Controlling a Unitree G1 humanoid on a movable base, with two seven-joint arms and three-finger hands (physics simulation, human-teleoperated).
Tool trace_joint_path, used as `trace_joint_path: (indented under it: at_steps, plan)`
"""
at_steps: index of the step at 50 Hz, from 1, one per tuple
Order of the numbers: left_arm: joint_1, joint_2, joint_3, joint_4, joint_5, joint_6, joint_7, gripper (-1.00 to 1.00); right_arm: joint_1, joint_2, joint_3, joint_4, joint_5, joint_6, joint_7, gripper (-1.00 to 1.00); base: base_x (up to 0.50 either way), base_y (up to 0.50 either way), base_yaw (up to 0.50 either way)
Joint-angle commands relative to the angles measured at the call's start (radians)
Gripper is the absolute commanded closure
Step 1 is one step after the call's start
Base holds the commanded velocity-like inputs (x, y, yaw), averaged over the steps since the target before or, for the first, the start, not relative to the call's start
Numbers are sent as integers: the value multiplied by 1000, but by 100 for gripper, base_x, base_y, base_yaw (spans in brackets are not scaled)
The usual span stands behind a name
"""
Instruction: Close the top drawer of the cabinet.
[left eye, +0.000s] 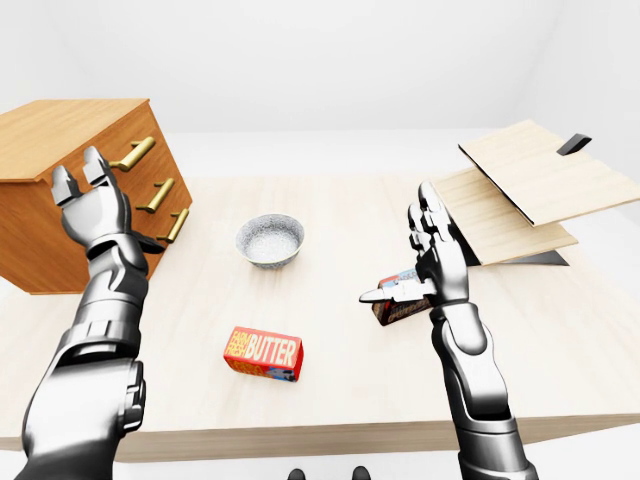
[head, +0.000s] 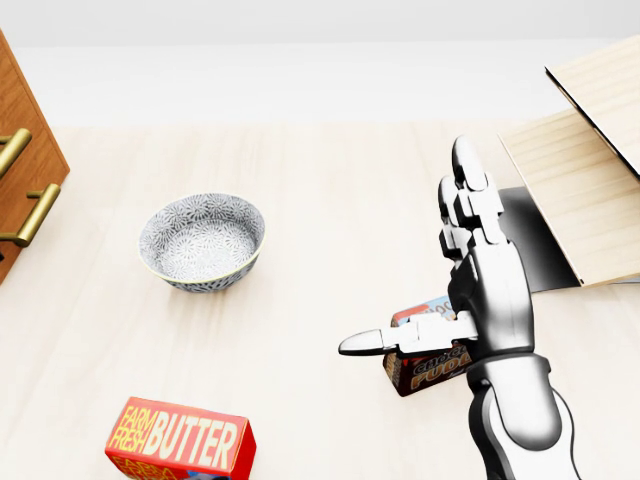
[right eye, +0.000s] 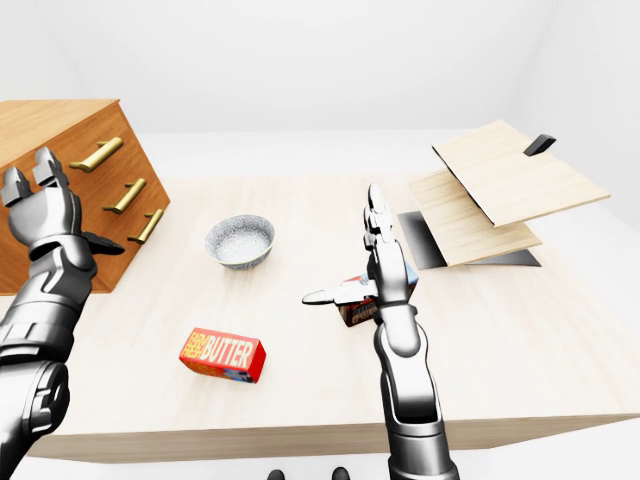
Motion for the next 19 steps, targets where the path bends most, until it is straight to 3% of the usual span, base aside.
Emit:
trace_joint_path:
  at_steps: [1, 11, 19]
  plan:
    - [-20, 36, 45, 65, -8, 0, 31, -100, -1, 0, 0, 4, -1, 0, 1, -100, 0, 0, 0]
    - [-20, 23, 43, 51, -12, 0, 18, -100, -9, 0, -1, 9, -1, 0, -2, -100, 0, 0, 0]
    - [91, -40, 87, -169, -104, 0, -84, -100, -11, 0, 0, 2, -1, 0, -2, -100, 0, 0, 0]
